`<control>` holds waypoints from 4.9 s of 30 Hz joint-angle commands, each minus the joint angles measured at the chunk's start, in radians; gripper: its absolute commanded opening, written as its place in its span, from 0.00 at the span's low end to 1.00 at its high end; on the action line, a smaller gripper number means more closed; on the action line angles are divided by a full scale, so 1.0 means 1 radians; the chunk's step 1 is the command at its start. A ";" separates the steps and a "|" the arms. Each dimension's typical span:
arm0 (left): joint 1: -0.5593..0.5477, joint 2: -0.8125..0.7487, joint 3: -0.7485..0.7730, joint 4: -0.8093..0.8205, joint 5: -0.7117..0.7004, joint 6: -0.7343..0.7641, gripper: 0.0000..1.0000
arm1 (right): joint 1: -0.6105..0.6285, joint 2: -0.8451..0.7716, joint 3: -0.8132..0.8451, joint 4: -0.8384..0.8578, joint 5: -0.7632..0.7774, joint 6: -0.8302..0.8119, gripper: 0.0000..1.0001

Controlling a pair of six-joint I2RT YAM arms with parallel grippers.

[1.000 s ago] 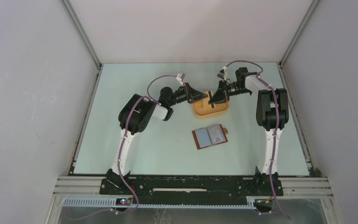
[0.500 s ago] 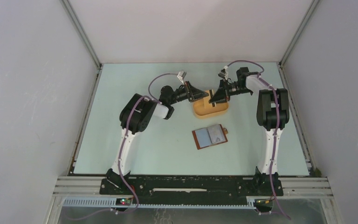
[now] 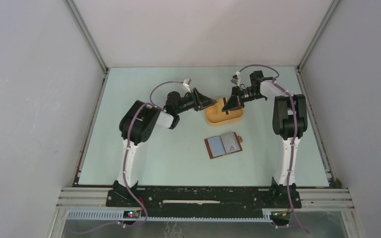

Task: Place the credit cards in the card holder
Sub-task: Place the credit card in the storage box, then pick up the credit card from the storage box.

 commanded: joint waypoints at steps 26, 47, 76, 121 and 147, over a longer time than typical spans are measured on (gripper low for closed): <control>-0.022 -0.393 -0.285 -0.446 -0.308 0.501 0.53 | 0.115 0.021 0.102 -0.021 0.440 0.081 0.04; -0.076 -0.321 -0.153 -0.661 -0.344 0.577 0.53 | 0.133 0.086 0.131 -0.049 0.382 0.080 0.15; -0.077 -0.309 -0.142 -0.676 -0.339 0.580 0.53 | 0.075 0.102 0.098 0.031 0.231 0.181 0.32; -0.069 -0.423 -0.279 -0.498 -0.368 0.589 0.61 | -0.002 -0.098 -0.011 0.081 0.320 0.140 0.00; -0.133 -0.510 -0.604 0.141 -0.411 0.105 0.71 | -0.045 -0.426 -0.308 0.170 0.099 0.178 0.00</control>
